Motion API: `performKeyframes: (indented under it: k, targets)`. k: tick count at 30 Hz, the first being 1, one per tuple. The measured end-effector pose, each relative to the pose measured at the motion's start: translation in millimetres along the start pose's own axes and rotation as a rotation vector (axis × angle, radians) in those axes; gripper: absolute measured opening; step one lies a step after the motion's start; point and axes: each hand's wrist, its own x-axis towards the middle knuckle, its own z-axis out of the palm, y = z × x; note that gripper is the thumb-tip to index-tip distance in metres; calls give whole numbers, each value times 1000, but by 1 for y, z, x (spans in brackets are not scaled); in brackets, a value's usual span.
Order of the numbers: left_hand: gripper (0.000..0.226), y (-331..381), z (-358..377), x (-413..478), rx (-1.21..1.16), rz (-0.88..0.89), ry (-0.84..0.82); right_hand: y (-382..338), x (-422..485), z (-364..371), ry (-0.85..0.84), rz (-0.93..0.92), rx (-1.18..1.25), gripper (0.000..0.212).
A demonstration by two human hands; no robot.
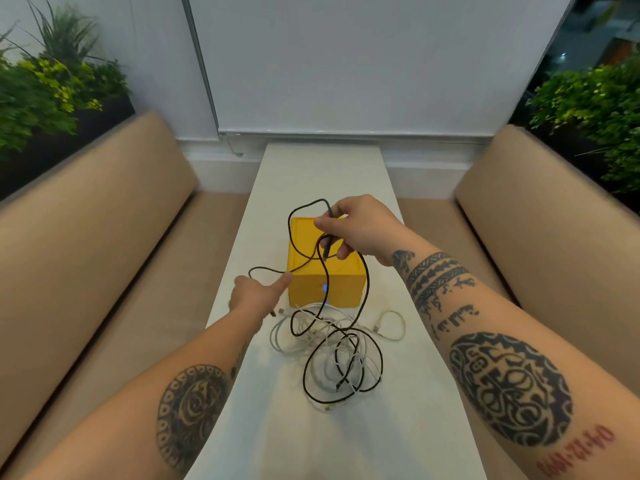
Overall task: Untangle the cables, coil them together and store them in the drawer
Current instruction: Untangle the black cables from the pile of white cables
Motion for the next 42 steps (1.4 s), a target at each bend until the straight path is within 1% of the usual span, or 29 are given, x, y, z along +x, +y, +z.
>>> performKeyframes:
  k: [1,2,3,4,5,6,7,8,9,10,11,12,14,16,19,21,22,26,28,29,31,32,34,36,37,38,40,41,42]
  targets:
    - [117,1,0,2,16,-65,92,-3,-1,-1,-21,17,20,22]
    - [121,3,-1,1,66,-70,194,-4,-1,-2,-42,38,29,21]
    - [109,5,-3,-5,83,-20,308,-4,-2,-3,-60,57,29,21]
    - [89,8,-5,-12,49,115,424,-3,-2,-4,-75,72,28,20]
    - [70,10,-7,-22,-1,306,481,-2,-1,-3,-88,84,35,18]
    - [54,14,-9,-27,-54,492,425,-1,0,-3,-98,93,54,18]
    - [42,18,-11,-36,-89,625,262,0,0,-2,-109,101,84,18]
    - [34,22,-11,-42,-88,685,6,0,1,-1,-120,109,122,18]
    - [30,25,-8,-49,-22,702,-273,0,1,1,-132,118,165,18]
    - [32,27,-3,-54,101,712,-484,-1,1,3,-141,129,209,19]
    - [40,27,4,-57,190,712,-627,-1,1,5,-150,142,254,20]
    - [47,29,12,-62,204,706,-681,-1,1,6,-166,156,300,23]
    - [52,32,24,-68,60,655,-658,2,1,7,-219,163,403,29]
    - [49,37,29,-69,-22,652,-627,8,-1,7,-270,116,442,30]
    - [41,41,25,-66,-178,566,-709,20,-5,6,-280,23,412,32]
    - [31,44,23,-66,-288,519,-814,27,-6,7,-236,-17,395,35]
    - [32,47,22,-67,-332,501,-868,30,-7,8,-190,-34,385,37]
    - [45,58,21,-68,-631,378,-928,31,-5,7,-55,-39,445,38]
    - [51,60,19,-66,-738,286,-961,31,-3,6,-6,-32,377,35]
    - [53,60,20,-65,-766,265,-961,32,-2,4,7,-22,328,38]
    - [50,61,23,-65,-775,285,-893,38,0,2,3,-3,325,44]
    - [47,62,25,-68,-776,305,-843,41,0,2,-3,7,344,44]
    - [51,70,25,-73,-833,317,-728,51,-1,4,4,12,328,36]
    - [56,79,22,-74,-974,235,-599,63,-7,10,25,35,239,28]
    - [58,84,19,-72,-1042,180,-540,71,-10,15,13,61,180,28]
    - [58,88,16,-70,-1097,127,-486,77,-15,19,-34,87,112,28]
    - [59,97,11,-67,-1173,42,-389,92,-23,31,-221,92,-58,25]
    - [60,101,9,-67,-1194,12,-346,97,-27,37,-329,64,-133,30]
    - [60,105,7,-68,-1207,-7,-313,99,-30,45,-422,38,-194,42]
